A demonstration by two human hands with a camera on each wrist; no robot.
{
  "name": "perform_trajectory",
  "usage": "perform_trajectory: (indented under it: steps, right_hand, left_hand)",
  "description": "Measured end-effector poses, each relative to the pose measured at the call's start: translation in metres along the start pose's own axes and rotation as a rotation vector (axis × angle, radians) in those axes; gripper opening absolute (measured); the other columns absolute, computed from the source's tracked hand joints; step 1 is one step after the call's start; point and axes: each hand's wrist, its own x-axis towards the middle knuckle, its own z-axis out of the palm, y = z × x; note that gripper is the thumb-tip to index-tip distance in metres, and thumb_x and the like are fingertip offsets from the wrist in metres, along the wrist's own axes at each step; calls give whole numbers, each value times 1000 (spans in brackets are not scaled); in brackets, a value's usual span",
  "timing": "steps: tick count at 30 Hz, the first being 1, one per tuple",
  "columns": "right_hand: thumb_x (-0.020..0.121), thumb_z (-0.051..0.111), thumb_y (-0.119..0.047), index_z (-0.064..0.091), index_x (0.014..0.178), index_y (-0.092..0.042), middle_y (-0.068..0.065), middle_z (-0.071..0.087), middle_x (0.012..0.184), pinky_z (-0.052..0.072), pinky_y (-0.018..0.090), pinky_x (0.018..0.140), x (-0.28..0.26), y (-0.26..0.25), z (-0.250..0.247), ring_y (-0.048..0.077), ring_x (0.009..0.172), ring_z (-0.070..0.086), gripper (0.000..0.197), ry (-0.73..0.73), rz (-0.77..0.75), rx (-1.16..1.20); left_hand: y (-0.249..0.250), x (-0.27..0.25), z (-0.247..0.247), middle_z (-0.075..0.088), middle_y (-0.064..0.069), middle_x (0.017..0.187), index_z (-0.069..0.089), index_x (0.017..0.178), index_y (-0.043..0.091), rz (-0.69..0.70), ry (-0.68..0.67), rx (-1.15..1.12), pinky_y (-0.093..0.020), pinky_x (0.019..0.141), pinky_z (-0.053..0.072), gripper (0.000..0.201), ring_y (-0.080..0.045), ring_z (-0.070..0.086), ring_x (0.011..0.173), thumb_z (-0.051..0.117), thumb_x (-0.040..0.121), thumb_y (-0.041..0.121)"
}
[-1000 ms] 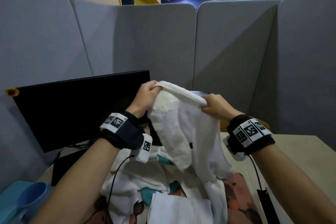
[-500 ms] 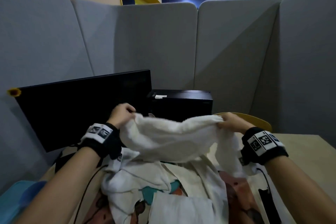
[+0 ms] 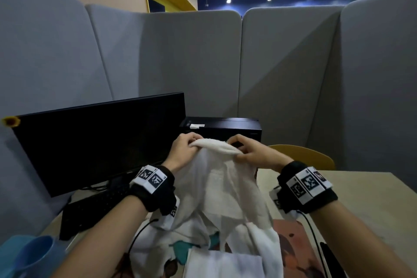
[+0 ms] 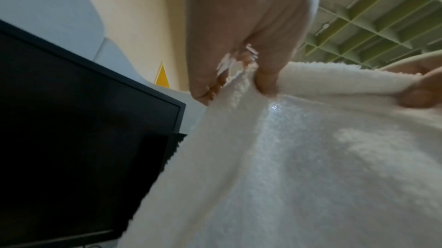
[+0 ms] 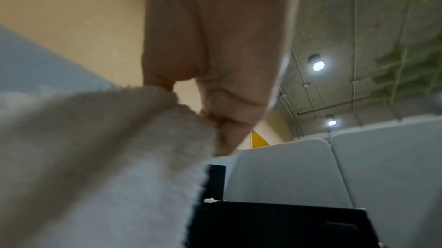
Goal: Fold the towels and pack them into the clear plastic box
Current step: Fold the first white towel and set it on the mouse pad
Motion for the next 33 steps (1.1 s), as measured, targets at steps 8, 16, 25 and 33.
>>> perform_trajectory:
  steps: [8,16,25,33]
  right_hand:
    - [94,38,2,65,84,-13,1,64,90,49,16,58,9,-19,8,11,74,58,33,304,-66,702]
    - [95,38,-4,63,90,-14,4,62,91,47,25,61,4,-25,-1,12,72,56,27,535,-152,816]
    - [79,69,-15,38,136,-24,5,33,136,36,22,95,-2,10,10,17,118,41,65,133,111,-212]
    - [69,79,-30,7,148,-22,1,36,142,39,24,103,-2,-8,62,15,126,41,107,185,-125,-123]
  left_hand:
    - [20,-47,32,59,-3,107,53,111,20,86,-46,-406,-18,76,52,28,-14,60,92,57,87,35]
    - [10,-43,32,66,-3,96,59,105,11,-67,-241,-496,-21,73,52,23,-12,63,87,66,83,12]
    - [19,-11,7,54,10,63,59,77,14,-13,-28,-562,-8,59,42,14,7,50,55,58,87,4]
    - [25,-9,16,56,-2,68,58,76,7,-126,-21,-593,-17,58,46,14,-8,53,61,61,87,14]
